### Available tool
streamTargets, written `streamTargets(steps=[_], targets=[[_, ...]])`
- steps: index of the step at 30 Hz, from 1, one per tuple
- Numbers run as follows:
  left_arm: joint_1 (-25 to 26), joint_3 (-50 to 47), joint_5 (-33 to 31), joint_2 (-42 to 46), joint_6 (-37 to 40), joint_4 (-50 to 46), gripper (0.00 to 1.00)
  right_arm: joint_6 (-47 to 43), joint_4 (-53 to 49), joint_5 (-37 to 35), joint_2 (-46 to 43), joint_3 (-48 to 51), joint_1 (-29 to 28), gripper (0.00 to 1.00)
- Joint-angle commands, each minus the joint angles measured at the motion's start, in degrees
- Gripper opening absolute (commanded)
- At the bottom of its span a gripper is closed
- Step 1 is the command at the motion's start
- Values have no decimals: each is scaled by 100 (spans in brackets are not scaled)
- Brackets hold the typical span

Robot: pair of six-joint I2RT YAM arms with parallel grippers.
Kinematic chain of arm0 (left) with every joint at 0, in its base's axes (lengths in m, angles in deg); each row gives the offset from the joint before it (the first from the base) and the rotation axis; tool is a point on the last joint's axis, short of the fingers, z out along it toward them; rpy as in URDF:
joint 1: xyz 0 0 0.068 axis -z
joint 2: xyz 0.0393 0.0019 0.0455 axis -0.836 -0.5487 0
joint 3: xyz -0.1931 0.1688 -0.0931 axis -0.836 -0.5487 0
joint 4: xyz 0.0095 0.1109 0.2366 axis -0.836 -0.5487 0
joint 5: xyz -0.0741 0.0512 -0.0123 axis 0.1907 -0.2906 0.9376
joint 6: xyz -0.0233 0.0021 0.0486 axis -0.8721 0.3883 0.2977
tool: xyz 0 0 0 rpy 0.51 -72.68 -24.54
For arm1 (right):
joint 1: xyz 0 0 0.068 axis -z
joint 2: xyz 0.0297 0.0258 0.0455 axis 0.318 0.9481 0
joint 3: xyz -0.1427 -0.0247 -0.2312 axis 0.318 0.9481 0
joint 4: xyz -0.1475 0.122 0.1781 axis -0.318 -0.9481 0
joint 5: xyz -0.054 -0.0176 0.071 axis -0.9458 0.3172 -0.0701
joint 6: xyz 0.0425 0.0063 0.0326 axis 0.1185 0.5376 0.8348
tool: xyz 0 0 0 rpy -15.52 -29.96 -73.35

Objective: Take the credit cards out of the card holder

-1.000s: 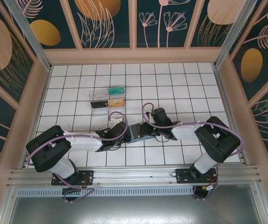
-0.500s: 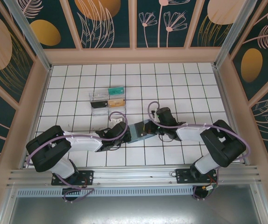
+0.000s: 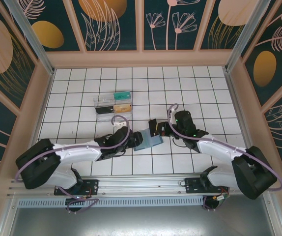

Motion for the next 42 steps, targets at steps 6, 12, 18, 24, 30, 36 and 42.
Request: streamTargets(steps=[6,12,18,24,30,36,42], targets=[[-144,-761,132,1088,-10,2099,58,133,760,282,-856,439,181,0],[-364,-1052,1175,784,-271,3854,49,664,2146,1395,-1068,916,549,0],[-414,-839,1888,178,-400,4591,40,1020,2894,1900,-1060,1119,577,0],[-422,-788,1910,61,-403,4554,38,1231,3342,2280,-999,1227,585,0],[-435,-718,1926,153,-300,4414,32,1357,3644,2583,-777,1253,581,0],[-431,-692,2016,124,-294,4466,26,1387,3749,2688,-665,1252,576,0],[-432,-589,2213,56,-290,4475,12,1399,3821,2742,-576,1233,572,0]])
